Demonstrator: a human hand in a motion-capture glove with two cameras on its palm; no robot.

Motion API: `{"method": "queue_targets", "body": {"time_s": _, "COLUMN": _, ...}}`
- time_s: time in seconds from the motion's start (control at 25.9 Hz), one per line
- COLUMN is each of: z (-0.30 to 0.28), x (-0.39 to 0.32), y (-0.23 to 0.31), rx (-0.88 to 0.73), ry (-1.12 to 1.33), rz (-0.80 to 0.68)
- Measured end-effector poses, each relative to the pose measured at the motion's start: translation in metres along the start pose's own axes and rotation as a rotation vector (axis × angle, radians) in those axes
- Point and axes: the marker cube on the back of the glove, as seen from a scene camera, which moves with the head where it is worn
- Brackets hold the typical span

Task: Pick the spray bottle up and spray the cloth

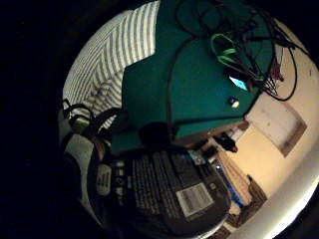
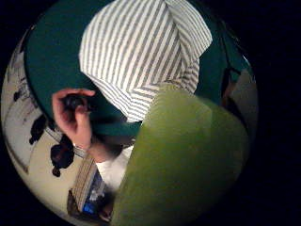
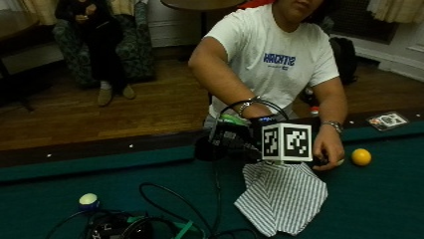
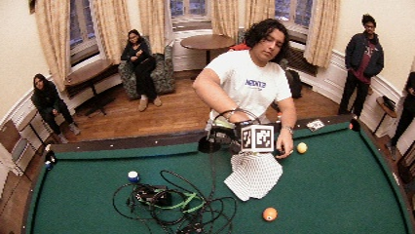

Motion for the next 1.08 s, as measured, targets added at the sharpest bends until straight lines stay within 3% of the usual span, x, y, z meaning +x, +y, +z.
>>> {"method": "queue_targets", "body": {"time_s": 0.5, "z": 0.024, "x": -0.019, "y": -0.01, "rx": -0.078, "ry": 0.057, "rz": -0.016}}
{"method": "queue_targets", "body": {"time_s": 0.77, "z": -0.023, "x": -0.013, "y": 0.016, "rx": 0.01, "ry": -0.054, "rz": -0.062}}
{"method": "queue_targets", "body": {"time_s": 1.08, "z": -0.108, "x": 0.01, "y": 0.069, "rx": 0.227, "ry": -0.335, "rz": -0.175}}
